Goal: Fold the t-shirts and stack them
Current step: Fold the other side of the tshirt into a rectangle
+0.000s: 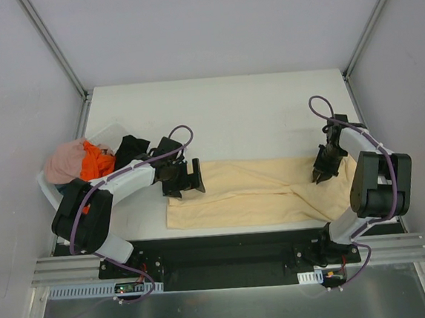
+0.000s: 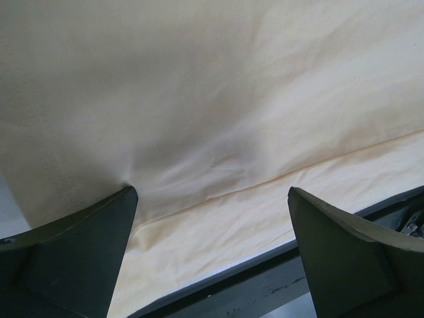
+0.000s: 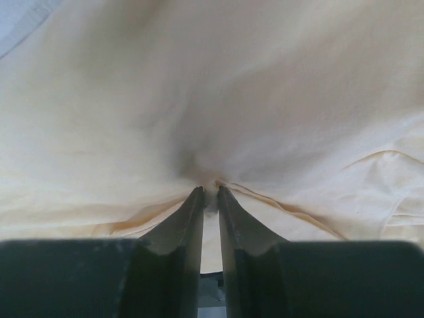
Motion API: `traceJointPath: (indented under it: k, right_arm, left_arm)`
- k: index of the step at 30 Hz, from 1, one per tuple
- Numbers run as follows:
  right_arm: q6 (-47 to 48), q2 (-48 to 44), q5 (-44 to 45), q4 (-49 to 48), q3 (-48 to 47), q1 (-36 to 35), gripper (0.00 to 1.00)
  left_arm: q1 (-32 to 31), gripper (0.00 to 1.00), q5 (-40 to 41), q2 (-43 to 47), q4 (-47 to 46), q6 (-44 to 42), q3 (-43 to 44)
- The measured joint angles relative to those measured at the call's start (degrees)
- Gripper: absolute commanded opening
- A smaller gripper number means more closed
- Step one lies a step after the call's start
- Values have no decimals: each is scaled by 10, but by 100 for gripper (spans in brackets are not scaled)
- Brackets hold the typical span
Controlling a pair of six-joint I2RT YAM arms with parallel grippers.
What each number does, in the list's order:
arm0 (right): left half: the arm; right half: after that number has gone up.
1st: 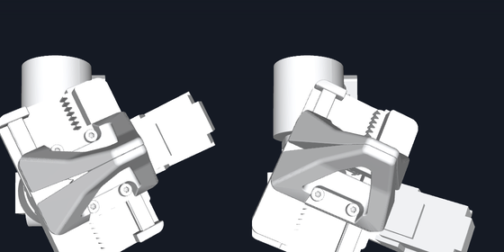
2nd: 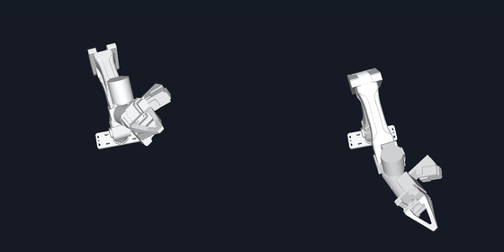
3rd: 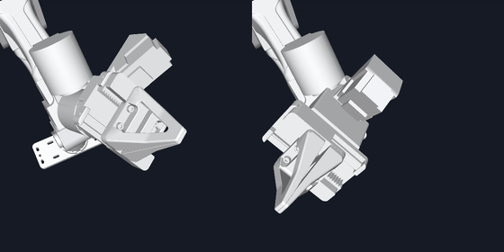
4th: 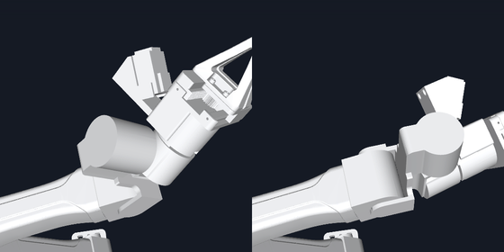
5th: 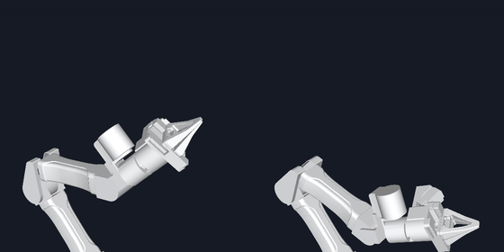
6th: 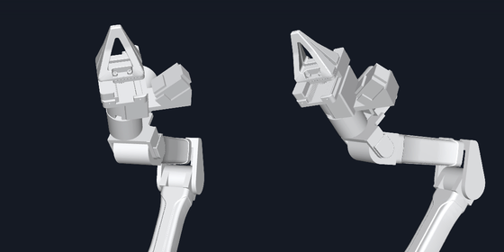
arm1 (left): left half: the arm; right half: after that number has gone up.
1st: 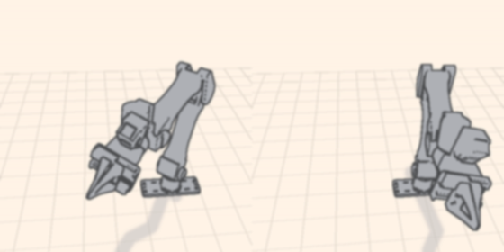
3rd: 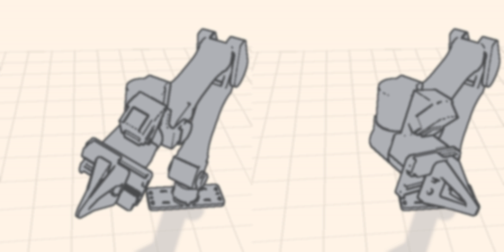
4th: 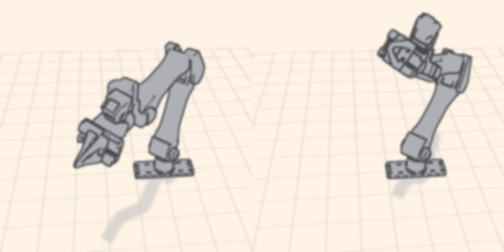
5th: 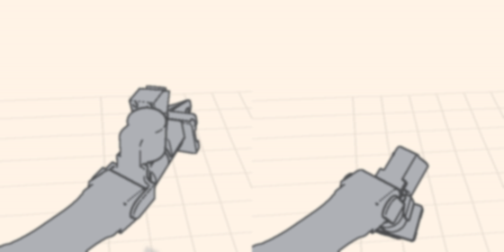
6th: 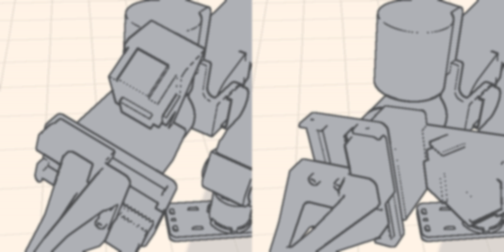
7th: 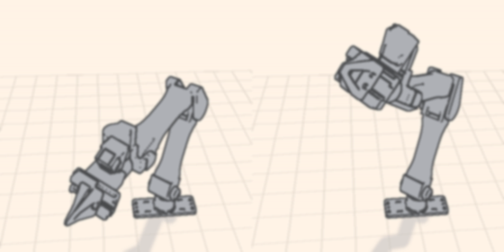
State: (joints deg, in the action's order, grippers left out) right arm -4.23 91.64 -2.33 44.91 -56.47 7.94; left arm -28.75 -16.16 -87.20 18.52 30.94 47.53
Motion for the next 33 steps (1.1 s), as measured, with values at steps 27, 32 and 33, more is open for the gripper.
traceJointPath:
  k: [27,32,33]
  right_arm:
    - [-146,-264,-46,136,150,-108,33]
    - [-155,-278,-97,160,154,-178,98]
    - [-155,-280,-103,165,153,-185,97]
  left_arm:
    - [7,99,4,13,3,-1,0]
    - [7,99,3,13,3,-1,0]
    - [7,99,3,13,3,-1,0]
